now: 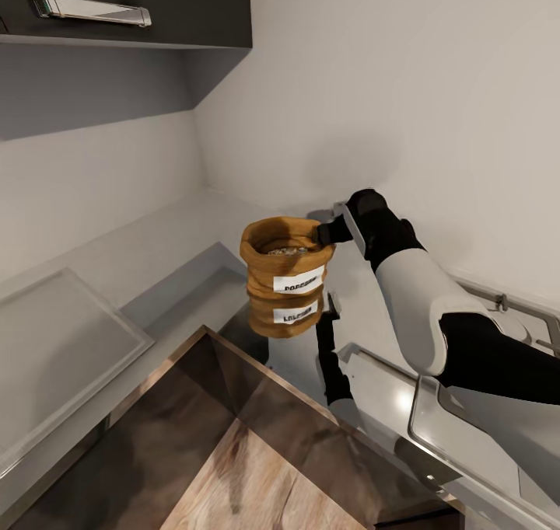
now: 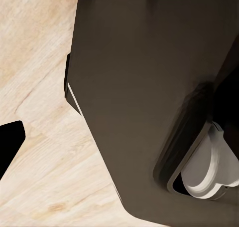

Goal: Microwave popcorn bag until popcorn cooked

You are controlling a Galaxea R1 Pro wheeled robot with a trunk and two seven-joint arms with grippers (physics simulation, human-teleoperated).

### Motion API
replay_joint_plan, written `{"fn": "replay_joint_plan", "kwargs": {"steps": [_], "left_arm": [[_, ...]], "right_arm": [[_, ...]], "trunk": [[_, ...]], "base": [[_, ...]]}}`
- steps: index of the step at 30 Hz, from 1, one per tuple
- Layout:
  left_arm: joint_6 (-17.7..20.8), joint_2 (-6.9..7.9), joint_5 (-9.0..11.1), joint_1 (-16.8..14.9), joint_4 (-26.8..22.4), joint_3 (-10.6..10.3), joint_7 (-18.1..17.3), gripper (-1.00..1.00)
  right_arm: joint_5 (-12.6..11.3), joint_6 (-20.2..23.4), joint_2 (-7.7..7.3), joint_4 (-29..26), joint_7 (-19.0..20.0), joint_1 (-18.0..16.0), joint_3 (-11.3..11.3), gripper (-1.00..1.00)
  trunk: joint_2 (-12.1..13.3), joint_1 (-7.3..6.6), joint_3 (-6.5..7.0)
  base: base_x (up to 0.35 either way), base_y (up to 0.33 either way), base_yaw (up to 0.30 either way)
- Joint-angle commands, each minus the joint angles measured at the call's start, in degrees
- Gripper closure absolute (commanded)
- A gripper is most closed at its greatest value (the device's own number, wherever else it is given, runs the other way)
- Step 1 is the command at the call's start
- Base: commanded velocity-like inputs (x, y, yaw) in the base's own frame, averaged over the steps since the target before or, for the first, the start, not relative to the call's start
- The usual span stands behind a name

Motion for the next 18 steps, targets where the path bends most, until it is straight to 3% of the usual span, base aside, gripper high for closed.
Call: {"fn": "replay_joint_plan", "kwargs": {"steps": [1, 15, 18], "left_arm": [[-0.1, -0.02, 0.2, 0.0, -0.1, 0.1, 0.0, -1.0], [-0.1, -0.02, 0.2, 0.0, -0.1, 0.1, 0.0, -1.0], [-0.1, -0.02, 0.2, 0.0, -0.1, 0.1, 0.0, -1.0]], "right_arm": [[0.8, 0.2, 0.08, 1.0, 0.4, 0.0, -0.4, 1.0], [1.3, 1.3, 0.08, 0.3, -0.1, 0.0, -0.7, 1.0], [1.2, 4.5, 0.08, 0.0, -0.1, 0.0, -0.6, 1.0]], "trunk": [[0.0, 0.01, -0.06], [0.0, 0.01, -0.06], [0.0, 0.01, -0.06]], "base": [[0.0, 0.0, 0.0], [0.0, 0.0, 0.0], [0.0, 0.0, 0.0]]}}
